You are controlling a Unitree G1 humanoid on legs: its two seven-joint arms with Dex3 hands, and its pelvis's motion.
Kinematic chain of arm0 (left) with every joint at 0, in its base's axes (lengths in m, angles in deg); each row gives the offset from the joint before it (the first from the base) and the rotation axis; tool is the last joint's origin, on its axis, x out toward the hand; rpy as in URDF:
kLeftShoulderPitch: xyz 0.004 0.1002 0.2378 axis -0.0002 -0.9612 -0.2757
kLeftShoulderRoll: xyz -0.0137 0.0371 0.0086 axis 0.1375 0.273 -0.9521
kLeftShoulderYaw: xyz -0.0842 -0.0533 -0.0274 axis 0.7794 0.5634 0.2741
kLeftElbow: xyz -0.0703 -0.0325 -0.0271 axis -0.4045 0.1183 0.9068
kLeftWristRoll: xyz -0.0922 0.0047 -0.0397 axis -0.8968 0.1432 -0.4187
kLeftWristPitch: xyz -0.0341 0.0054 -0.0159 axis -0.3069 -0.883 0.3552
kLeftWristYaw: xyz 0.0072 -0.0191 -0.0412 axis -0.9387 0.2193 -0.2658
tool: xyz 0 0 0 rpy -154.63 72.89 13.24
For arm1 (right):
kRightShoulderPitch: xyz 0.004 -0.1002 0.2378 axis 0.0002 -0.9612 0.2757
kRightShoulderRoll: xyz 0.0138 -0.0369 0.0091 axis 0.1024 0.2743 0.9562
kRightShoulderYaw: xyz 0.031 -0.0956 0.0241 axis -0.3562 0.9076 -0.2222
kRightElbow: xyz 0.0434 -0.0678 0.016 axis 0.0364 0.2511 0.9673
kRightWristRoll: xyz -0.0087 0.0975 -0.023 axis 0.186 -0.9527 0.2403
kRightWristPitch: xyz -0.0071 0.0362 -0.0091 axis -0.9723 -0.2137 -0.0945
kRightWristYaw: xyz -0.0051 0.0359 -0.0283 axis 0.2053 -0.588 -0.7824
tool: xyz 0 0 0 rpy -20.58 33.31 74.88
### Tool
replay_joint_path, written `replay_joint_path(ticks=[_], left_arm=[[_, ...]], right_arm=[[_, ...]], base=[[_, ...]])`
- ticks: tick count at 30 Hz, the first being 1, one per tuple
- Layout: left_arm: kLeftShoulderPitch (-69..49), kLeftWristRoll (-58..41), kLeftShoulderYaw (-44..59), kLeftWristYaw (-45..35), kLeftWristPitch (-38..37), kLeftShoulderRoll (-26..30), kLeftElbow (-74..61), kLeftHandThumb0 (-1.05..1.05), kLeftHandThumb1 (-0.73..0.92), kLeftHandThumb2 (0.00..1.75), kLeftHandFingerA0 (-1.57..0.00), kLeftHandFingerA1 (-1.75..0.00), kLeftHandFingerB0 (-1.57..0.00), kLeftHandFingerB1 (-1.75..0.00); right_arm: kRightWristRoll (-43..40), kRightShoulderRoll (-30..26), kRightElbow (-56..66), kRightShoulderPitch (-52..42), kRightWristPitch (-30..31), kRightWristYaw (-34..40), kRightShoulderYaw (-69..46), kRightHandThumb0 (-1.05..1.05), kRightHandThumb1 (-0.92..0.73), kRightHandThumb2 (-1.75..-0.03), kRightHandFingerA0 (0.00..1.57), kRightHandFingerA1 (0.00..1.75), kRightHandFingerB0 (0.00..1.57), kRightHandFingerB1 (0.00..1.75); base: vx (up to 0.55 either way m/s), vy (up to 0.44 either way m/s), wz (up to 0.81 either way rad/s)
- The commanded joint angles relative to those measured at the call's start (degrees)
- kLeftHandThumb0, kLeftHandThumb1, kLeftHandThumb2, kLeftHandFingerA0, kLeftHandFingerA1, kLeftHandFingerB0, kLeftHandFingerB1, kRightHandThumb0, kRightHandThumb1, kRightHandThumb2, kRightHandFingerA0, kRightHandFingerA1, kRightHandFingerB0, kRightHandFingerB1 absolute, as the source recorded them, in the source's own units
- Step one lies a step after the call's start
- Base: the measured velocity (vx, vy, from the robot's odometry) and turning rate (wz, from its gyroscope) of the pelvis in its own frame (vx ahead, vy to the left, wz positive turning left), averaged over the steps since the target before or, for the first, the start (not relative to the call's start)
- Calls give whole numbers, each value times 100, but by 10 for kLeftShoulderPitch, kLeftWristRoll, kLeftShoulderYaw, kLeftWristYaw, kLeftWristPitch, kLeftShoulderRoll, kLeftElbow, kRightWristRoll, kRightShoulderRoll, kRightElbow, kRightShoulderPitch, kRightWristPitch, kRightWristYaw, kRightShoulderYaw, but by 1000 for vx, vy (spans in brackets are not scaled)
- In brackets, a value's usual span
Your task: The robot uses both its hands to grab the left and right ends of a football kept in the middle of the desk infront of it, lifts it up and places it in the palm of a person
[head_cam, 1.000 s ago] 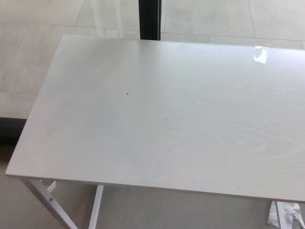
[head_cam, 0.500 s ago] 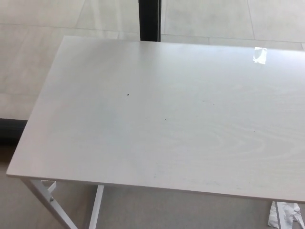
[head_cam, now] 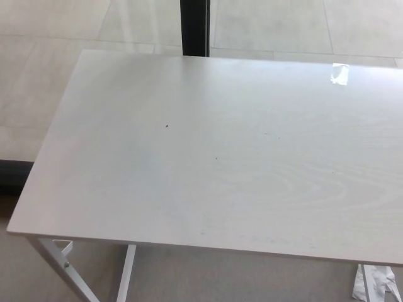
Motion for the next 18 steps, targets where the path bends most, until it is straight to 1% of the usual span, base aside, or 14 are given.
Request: replay_joint_path(ticks=[1,2,3,4,5,6,7,8,9,10,12,13,16,18], left_arm=[[18,-46,-1,-60,-57,66,109,-75,63,97,-30,-54,-15,-43],[18,-50,-1,-65,-59,67,109,-76,79,64,-40,-47,-25,-31],[18,-54,-1,-70,-59,67,104,-76,79,64,-40,-47,-25,-31],[23,-53,-4,-67,-64,68,107,-78,63,99,-33,-55,-18,-45],[19,-53,-7,-74,-71,66,106,-77,63,99,-32,-55,-15,-44],[19,-56,-7,-78,-74,67,112,-77,63,97,-30,-55,-17,-44],[18,-61,-6,-79,-70,67,112,-76,77,63,-37,-47,-24,-31],[16,-65,-5,-83,-64,68,112,-77,60,95,-29,-56,-14,-44],[16,-64,-8,-86,-66,70,117,-77,79,64,-28,-45,-15,-29],[18,-62,-12,-89,-71,73,126,-78,63,95,-20,-52,-7,-41],[21,-65,-15,-92,-74,75,134,-78,63,95,-20,-52,-7,-41],[21,-68,-17,-96,-72,77,138,-74,79,64,-33,-48,-16,-29],[19,-64,-37,-97,-79,80,139,-74,80,64,-31,-48,-16,-30],[21,-67,-38,-98,-78,80,142,-75,62,94,-23,-55,-10,-43]], right_arm=[[75,-59,-50,-33,-129,-93,84,-74,-61,-93,35,51,12,40],[73,-62,-54,-33,-132,-95,91,-77,-60,-94,37,52,13,40],[74,-63,-56,-33,-133,-98,96,-77,-60,-94,37,52,13,40],[73,-67,-64,-31,-139,-101,103,-77,-75,-63,47,39,19,28],[76,-72,-73,-32,-145,-101,110,-81,-60,-95,39,51,12,40],[76,-74,-70,-39,-147,-104,117,-81,-76,-65,47,39,17,28],[74,-76,-75,-39,-152,-107,120,-86,-65,-97,39,52,10,38],[73,-78,-78,-41,-157,-109,124,-86,-65,-97,39,51,10,37],[73,-80,-82,-42,-161,-110,127,-78,-77,-64,44,40,15,26],[73,-82,-84,-44,-164,-108,132,-79,-78,-65,46,40,16,26],[71,-84,-85,-44,-166,-107,137,-79,-78,-65,46,40,16,26],[74,-91,-94,-41,-154,-105,145,-82,-63,-99,36,51,9,38],[74,-102,-120,-31,-151,-107,159,-86,-67,-99,41,52,10,38],[73,-103,-124,-30,-154,-109,161,-86,-68,-99,41,53,10,39]], base=[[0,0,0],[0,0,0],[0,0,0],[0,0,0],[0,0,0],[0,0,0],[0,0,0],[0,0,0],[0,0,0],[0,0,0],[0,0,0],[0,0,0],[0,0,0],[0,0,0]])
